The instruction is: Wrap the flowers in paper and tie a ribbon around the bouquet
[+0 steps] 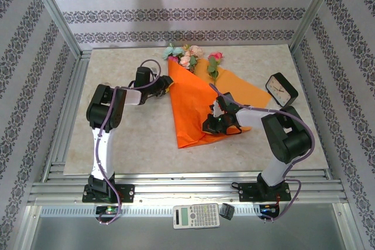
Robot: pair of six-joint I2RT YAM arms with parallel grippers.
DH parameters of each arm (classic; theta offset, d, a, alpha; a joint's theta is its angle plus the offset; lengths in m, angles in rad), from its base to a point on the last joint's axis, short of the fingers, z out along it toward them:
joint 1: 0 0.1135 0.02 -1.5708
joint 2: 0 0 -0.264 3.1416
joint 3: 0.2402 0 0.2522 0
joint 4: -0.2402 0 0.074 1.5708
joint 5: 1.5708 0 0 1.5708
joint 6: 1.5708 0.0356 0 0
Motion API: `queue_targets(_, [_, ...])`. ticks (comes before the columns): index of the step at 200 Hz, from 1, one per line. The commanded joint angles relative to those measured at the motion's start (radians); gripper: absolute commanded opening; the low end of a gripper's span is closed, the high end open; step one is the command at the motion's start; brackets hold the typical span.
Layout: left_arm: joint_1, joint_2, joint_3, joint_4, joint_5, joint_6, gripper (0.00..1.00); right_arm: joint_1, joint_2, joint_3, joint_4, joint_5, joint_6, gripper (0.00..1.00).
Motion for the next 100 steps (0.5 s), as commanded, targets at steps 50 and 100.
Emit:
queue_targets(50, [0.046,0.167,0.189,0.062,-0.021,-0.053,0.00,-0.025,0.081,0.002,-0.109,0.069,-0.052,0.00])
queue_targets(100, [0.050,0.250,0.329,0.036,-0.022,-0.083,0.28,-0.032,0.088,0.007,-0.120,0.055,-0.064,0.00])
